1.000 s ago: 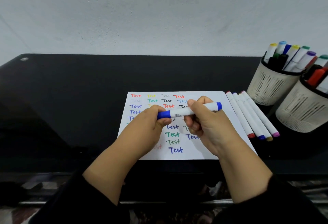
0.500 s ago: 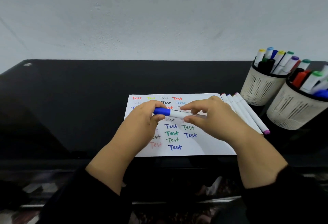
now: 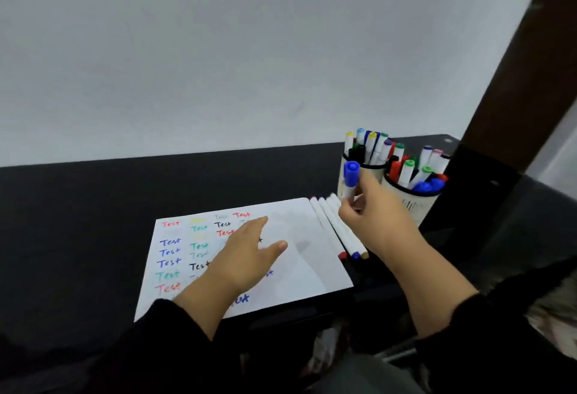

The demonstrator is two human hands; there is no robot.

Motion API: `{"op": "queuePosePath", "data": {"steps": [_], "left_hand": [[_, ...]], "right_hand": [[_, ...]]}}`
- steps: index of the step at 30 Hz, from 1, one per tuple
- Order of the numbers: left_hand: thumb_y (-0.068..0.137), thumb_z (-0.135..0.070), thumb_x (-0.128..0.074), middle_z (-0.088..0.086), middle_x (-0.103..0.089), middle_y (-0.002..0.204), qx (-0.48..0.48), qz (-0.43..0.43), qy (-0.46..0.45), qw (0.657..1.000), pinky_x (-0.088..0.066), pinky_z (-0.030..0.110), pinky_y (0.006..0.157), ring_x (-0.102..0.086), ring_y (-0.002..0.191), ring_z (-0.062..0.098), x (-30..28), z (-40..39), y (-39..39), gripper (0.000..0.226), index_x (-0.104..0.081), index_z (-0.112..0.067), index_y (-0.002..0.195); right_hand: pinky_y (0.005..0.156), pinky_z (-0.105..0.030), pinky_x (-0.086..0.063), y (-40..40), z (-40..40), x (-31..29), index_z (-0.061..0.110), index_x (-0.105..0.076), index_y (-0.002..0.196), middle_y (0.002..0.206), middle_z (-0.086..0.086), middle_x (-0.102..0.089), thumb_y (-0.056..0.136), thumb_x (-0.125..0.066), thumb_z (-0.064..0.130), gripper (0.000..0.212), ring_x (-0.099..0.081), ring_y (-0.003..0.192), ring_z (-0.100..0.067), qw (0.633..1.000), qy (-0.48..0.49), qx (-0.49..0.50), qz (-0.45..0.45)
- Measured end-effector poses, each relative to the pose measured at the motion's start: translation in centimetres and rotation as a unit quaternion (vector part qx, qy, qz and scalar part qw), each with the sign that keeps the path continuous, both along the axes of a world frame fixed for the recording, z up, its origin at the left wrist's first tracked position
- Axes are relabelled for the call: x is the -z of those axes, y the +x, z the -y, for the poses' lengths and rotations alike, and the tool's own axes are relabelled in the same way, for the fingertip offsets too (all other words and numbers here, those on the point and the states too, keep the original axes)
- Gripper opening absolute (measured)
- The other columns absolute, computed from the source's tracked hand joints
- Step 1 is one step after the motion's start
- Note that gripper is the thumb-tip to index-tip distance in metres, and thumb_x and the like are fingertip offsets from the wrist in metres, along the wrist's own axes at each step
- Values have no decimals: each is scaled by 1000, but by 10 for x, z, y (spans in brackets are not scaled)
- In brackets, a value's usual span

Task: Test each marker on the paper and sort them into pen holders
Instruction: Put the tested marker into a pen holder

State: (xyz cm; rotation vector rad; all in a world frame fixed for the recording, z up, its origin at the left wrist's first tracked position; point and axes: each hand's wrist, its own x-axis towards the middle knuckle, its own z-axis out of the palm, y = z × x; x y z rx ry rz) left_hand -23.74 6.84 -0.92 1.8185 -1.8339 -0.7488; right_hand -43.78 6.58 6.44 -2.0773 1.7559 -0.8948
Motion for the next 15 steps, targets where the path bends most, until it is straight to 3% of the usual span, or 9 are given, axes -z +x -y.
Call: {"op": "queuePosePath", "data": {"steps": [5, 9, 15], "left_hand": [[92, -57, -39, -7, -2, 158, 39, 116, 22, 992, -9, 34, 116, -1, 145, 13, 11, 20, -17, 73, -11, -24, 150], [92, -58, -36, -7, 1, 158, 58, 161, 12, 985, -7, 31, 117, 0, 144, 13, 18, 27, -21, 74, -10, -21, 151], [91, -59, -36, -8, -3, 157, 53, 175, -4, 983, -10, 30, 116, -3, 144, 12, 24, 27, -22, 74, -12, -21, 150]], "right_hand": [[71, -32, -50, -38, 7, -17, 25, -46, 99, 84, 6, -59, 93, -51, 18, 11, -60, 79, -13, 995, -53, 49, 66], [62, -29, -47, -60, 11, -22, 23, -47, 94, 79, 9, -58, 94, -49, 20, 4, -58, 73, -6, 991, -99, 73, 57], [66, -39, -50, -75, 21, -15, 18, -43, 91, 76, 0, -56, 96, -48, 19, 7, -58, 71, -19, 990, -97, 95, 27]]}}
